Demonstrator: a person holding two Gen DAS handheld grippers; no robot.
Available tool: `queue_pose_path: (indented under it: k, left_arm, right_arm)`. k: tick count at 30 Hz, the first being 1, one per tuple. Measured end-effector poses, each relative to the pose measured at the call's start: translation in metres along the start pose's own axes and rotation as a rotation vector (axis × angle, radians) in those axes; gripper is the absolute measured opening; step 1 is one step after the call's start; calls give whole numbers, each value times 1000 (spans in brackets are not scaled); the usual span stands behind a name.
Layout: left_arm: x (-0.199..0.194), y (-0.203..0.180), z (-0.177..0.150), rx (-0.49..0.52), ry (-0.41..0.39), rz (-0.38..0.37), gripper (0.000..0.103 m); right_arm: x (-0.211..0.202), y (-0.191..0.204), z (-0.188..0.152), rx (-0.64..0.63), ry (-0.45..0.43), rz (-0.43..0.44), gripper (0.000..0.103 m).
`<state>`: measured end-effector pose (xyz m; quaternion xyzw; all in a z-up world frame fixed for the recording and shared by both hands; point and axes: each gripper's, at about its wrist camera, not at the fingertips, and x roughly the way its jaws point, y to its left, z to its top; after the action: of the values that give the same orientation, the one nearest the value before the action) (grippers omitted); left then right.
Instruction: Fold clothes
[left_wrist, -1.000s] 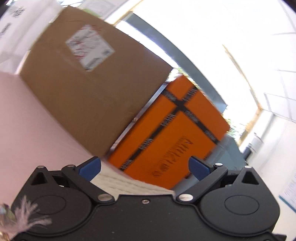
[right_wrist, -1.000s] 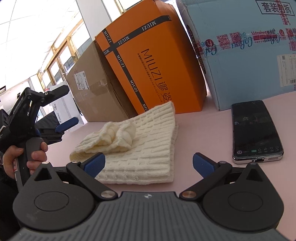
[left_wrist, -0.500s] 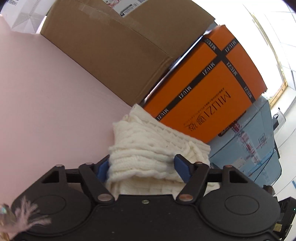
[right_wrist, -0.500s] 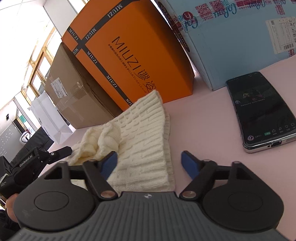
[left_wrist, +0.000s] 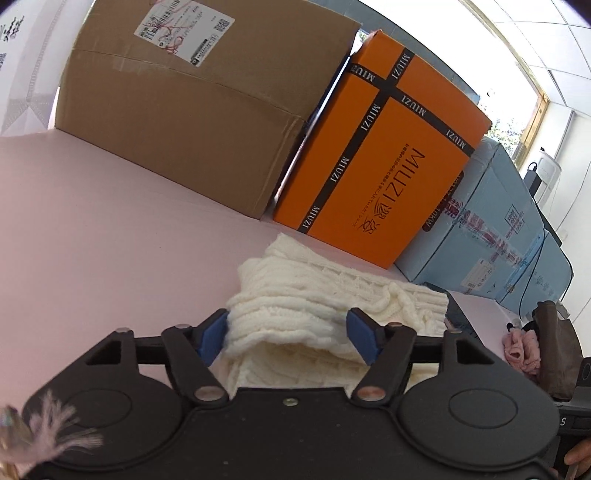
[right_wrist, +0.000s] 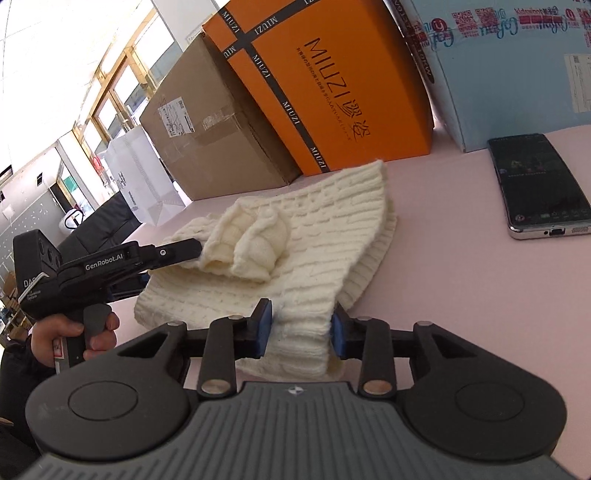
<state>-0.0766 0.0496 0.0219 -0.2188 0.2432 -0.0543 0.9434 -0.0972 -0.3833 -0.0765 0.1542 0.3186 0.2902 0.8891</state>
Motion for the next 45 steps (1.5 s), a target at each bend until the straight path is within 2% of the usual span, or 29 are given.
queue_pose_path:
  k: [1, 3, 5, 8, 9, 11, 14, 15, 17, 18, 19, 20, 21, 22, 25, 28, 31, 38, 41, 45]
  left_arm:
    - [-7, 4, 2, -13, -21, 18, 87]
    - [-24, 20, 5, -77, -65, 35, 93]
    - [-37, 38, 3, -180, -58, 35, 96]
    - [-43, 49, -9, -273, 6, 13, 96]
    - [-42, 48, -15, -276, 28, 4, 96]
    - [-38, 36, -23, -217, 12, 6, 96]
    - [-25, 19, -24, -159, 19, 3, 103]
    - [-19, 14, -23, -140, 24, 0, 103]
    - [-5, 3, -21, -94, 31, 5, 101]
    - [0, -4, -21, -63, 31, 19, 100]
    - [5, -10, -20, -32, 30, 34, 90]
    - [7, -13, -20, -14, 29, 47, 81]
    - [8, -15, -20, 2, 28, 59, 65]
    - [8, -14, -19, -4, 25, 61, 49]
    - [1, 1, -15, -54, -23, 21, 30]
    - [-14, 2, -9, -5, -105, 13, 30]
    - [-31, 7, 6, 42, -199, 44, 30]
    - [-67, 41, 53, 84, -426, 180, 30]
    - [-76, 62, 71, 71, -493, 251, 30]
    - [-74, 91, 85, 57, -533, 323, 30]
  right_arm:
    - [0, -3, 2, 20, -6, -13, 63]
    - [-1, -11, 7, 78, -49, -41, 88]
    - [4, -18, 15, 120, -68, -51, 87]
    - [21, -25, 27, 179, -69, -46, 87]
    - [29, -26, 30, 194, -63, -48, 87]
    - [43, -25, 34, 205, -54, -62, 88]
    - [56, -12, 40, 182, -31, -91, 88]
    - [59, -9, 40, 193, -26, -90, 87]
    - [62, -3, 37, 206, -20, -80, 77]
    - [63, -1, 35, 206, -17, -75, 64]
    - [64, 0, 34, 209, -8, -62, 47]
    - [65, 1, 32, 216, 2, -40, 40]
    - [64, 1, 30, 222, 1, -23, 31]
    - [63, 3, 30, 214, -9, -20, 26]
    - [60, 16, 32, 151, -42, -17, 23]
    - [61, 30, 39, 112, -62, 20, 22]
    - [70, 50, 47, 86, -88, 63, 22]
    - [111, 117, 74, -4, -160, 210, 21]
    - [140, 146, 83, -38, -175, 247, 21]
    - [178, 180, 79, -105, -165, 253, 21]
